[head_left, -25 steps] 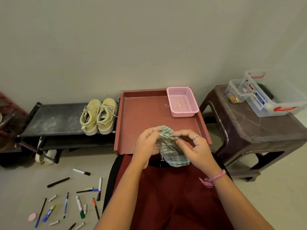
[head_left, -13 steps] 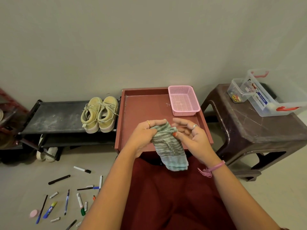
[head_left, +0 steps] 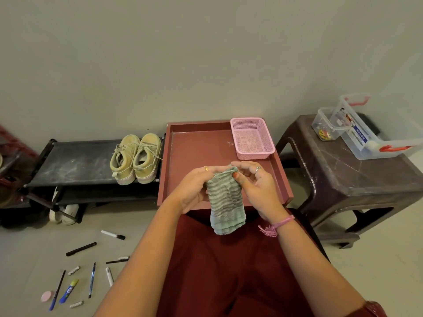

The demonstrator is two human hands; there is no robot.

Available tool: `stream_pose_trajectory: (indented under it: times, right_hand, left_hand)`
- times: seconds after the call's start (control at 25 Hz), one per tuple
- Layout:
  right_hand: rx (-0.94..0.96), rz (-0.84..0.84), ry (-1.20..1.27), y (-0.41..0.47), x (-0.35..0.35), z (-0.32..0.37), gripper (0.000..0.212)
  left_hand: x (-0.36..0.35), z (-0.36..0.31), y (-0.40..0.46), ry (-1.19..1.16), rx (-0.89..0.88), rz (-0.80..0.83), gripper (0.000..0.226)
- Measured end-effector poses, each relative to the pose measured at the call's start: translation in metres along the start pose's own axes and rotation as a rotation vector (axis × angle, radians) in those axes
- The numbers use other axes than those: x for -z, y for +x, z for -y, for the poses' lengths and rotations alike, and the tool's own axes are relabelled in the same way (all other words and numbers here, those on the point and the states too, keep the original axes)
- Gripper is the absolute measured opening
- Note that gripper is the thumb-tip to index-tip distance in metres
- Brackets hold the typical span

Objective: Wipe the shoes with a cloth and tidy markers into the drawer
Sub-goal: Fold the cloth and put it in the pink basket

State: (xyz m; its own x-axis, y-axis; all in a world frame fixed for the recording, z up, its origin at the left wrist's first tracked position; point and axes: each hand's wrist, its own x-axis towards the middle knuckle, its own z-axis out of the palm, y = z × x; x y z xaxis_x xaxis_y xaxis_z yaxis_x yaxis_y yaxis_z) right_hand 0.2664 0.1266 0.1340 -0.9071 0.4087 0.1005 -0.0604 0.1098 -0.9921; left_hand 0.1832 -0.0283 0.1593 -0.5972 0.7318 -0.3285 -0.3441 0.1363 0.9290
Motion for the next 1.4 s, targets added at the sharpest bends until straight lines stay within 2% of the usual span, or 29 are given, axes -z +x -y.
stream_pose_trajectory:
  times: [0.12, 0.2, 0.28, 0.44, 0.52, 0.56, 0.68, 0.72, 0.84, 0.88, 1.0, 1.2, 1.32, 1.4]
  right_hand:
    - [-0.041, -0.046, 0.029, -0.001, -0.003, -0.003, 0.027]
    - [-0.036, -0.048, -0.035, 0.001, -0.002, -0.003, 0.023]
    - [-0.080, -0.022, -0.068, 0.005, 0.001, -0.001, 0.023]
    - [-0.361, 0.255, 0.199, 0.016, 0.011, 0.001, 0.061]
    - [-0.393, 0.351, 0.250, 0.020, 0.013, 0.004, 0.045]
    - [-0.378, 0.346, 0.260, 0.024, 0.015, 0.006, 0.034]
    - [-0.340, 0.280, 0.358, 0.039, 0.023, 0.015, 0.030]
    - [-0.327, 0.265, 0.387, 0.044, 0.026, 0.017, 0.029]
    - [-0.291, 0.237, 0.342, 0.059, 0.030, 0.019, 0.030]
    - [-0.272, 0.228, 0.292, 0.064, 0.031, 0.019, 0.031]
    - [-0.221, 0.193, 0.167, 0.082, 0.039, 0.013, 0.032]
    - [-0.281, 0.069, 0.051, 0.110, 0.048, -0.022, 0.031]
    - [-0.408, -0.068, 0.094, 0.130, 0.052, -0.047, 0.029]
    - [-0.594, -0.156, 0.148, 0.145, 0.060, -0.059, 0.028]
  left_hand:
    - [-0.001, 0.005, 0.001, -0.122, -0.023, 0.031, 0.041]
    - [-0.001, 0.012, 0.004, -0.019, -0.082, -0.020, 0.032]
    - [0.000, 0.014, 0.009, 0.036, -0.126, -0.047, 0.038]
    - [0.003, 0.004, 0.019, -0.040, -0.105, 0.049, 0.069]
    - [0.001, -0.001, 0.026, 0.043, -0.159, 0.060, 0.082]
    - [-0.001, -0.004, 0.029, 0.086, -0.211, 0.001, 0.088]
    - [-0.002, -0.001, 0.039, 0.057, -0.296, -0.282, 0.092]
    - [-0.002, 0.003, 0.041, 0.044, -0.273, -0.274, 0.086]
    - [-0.008, 0.030, 0.051, 0.142, -0.072, -0.036, 0.064]
    - [-0.013, 0.040, 0.054, 0.143, -0.038, -0.004, 0.056]
    - [-0.030, 0.061, 0.058, -0.060, 0.013, -0.054, 0.050]
    - [-0.051, 0.077, 0.069, -0.317, 0.064, -0.079, 0.049]
    - [-0.061, 0.076, 0.084, -0.376, 0.093, -0.116, 0.046]
    - [-0.066, 0.073, 0.095, -0.445, 0.113, -0.133, 0.049]
